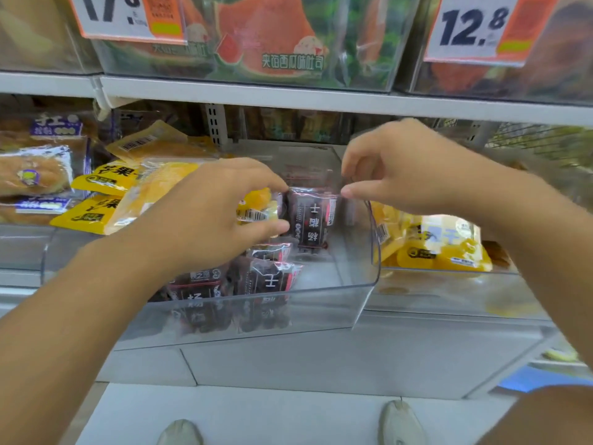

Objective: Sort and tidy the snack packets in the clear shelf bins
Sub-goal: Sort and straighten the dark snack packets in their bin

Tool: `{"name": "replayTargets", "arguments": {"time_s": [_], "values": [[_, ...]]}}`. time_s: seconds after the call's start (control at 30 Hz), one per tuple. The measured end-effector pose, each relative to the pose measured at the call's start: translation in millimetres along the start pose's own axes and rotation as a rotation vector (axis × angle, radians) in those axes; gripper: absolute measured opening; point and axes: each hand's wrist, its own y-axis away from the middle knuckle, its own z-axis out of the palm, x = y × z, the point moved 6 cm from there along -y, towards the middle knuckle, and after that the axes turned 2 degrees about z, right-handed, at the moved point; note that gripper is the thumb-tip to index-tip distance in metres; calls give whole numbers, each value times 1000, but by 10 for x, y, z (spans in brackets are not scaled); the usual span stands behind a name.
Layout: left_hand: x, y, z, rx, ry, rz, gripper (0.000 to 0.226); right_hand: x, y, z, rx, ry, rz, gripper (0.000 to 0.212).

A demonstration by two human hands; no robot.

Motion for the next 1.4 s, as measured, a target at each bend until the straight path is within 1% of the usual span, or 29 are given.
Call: {"name": "replayTargets", "arguments": {"time_s": [0.07,0.1,0.13,0.2,0.23,0.3,0.33,0.37,0.43,0.47,0.5,0.57,0.6,0.67,0.73,0.77,0.8,0.83,0.87,0.9,0.93,1.0,1.07,1.13,1.23,1.3,1.4], "values": [[236,-49,-63,143,105,35,46,332,173,-148,91,11,107,19],[387,-98,-52,187,141,66,45,522,275,-185,134,42,182,29],[531,-147,-15,205,163,95,45,701,366,-177,159,86,256,45],[764,-285,151,157,186,108,51,1005,534,-73,149,129,410,77],[850,-368,267,102,182,83,58,1137,605,-5,142,83,497,87],[918,-513,506,-8,172,-3,76,1327,714,100,157,-150,655,100],[922,-566,617,-51,181,-38,78,1397,748,140,187,-293,700,106],[934,-613,713,-87,182,-45,76,1442,770,150,238,-420,716,109],[960,-678,833,-139,123,-46,68,1532,790,113,334,-545,735,105],[969,-704,866,-159,92,-62,67,1535,795,89,334,-548,753,99],[981,-732,885,-165,79,-81,66,1540,792,83,294,-519,777,94],[1030,-781,888,-151,67,-97,61,1524,763,142,161,-426,806,85],[1049,-806,890,-147,56,-103,61,1509,750,171,127,-385,813,83],[1062,-842,879,-144,-13,-118,68,1515,731,169,163,-398,818,90],[1063,-880,817,-122,-135,-126,73,1571,720,146,228,-569,812,98],[1079,-901,784,-105,-177,-117,71,1577,722,157,222,-685,806,97],[1104,-921,767,-93,-192,-100,69,1549,729,198,172,-812,802,91],[1147,-936,756,-87,-176,-75,68,1498,722,261,110,-948,778,79],[1182,-945,769,-97,-134,-51,69,1418,718,306,67,-1083,746,63],[1211,-949,788,-113,-79,-35,71,1362,710,342,52,-1192,726,50],[1225,-944,805,-123,-24,-34,72,1322,704,353,54,-1264,723,43],[1210,-930,780,-98,38,-48,73,1286,678,329,83,-1340,721,37],[1174,-919,730,-60,81,-40,70,1272,635,287,111,-1351,715,32],[1132,-897,691,-48,140,-42,69,1236,589,308,110,-1297,725,28],[1102,-841,692,-36,209,-44,69,1185,557,459,59,-1236,761,25],[1113,-812,688,-21,224,-84,67,1196,567,544,72,-1264,789,24],[1182,-763,698,47,176,-164,73,1248,598,588,143,-1307,836,23]]}}
